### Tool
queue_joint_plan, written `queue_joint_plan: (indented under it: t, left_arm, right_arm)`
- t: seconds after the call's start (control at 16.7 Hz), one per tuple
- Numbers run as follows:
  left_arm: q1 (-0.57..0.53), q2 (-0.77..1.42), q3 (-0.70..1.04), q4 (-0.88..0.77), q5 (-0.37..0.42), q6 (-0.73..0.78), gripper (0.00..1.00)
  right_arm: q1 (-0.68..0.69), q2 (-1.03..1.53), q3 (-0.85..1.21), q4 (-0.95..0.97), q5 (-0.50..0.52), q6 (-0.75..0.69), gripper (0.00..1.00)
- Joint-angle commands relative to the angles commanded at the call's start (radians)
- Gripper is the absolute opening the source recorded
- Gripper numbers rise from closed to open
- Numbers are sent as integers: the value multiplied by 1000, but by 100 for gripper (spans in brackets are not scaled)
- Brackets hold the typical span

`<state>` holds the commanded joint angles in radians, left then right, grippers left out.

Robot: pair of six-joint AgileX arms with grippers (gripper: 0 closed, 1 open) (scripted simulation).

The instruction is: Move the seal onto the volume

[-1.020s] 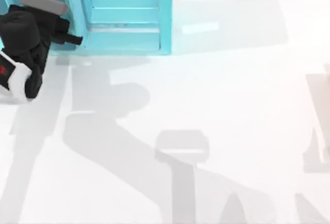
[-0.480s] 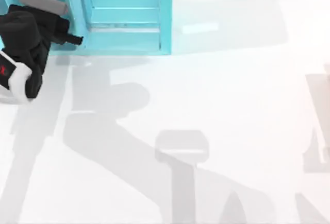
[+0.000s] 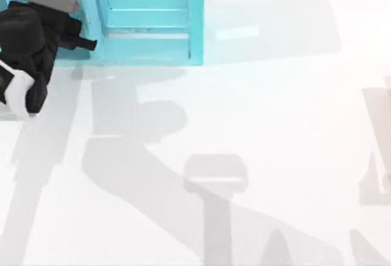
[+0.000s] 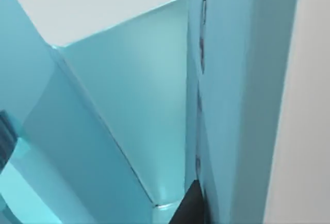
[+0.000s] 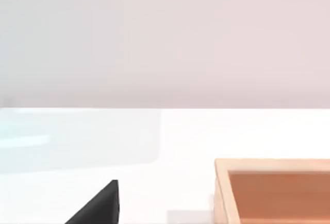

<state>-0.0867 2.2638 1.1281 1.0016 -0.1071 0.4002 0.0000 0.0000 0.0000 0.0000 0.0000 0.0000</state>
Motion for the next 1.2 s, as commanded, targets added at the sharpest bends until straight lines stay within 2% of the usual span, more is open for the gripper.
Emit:
queue_joint_plan:
  t: [0.24, 0.78, 0.96, 1.2]
  left_arm:
    - [-9, -237, -97, -148, -10, -2, 0]
    - [-30, -993, -382, -583, -47, -6, 0]
    - [-34, -1116, -436, -670, -56, -5, 0]
    - [-35, -1146, -449, -691, -58, -5, 0]
  right_arm:
    - [0, 0, 0, 0, 0, 0, 100]
    - [0, 0, 0, 0, 0, 0, 100]
    - [0, 0, 0, 0, 0, 0, 100]
    - [0, 0, 0, 0, 0, 0, 100]
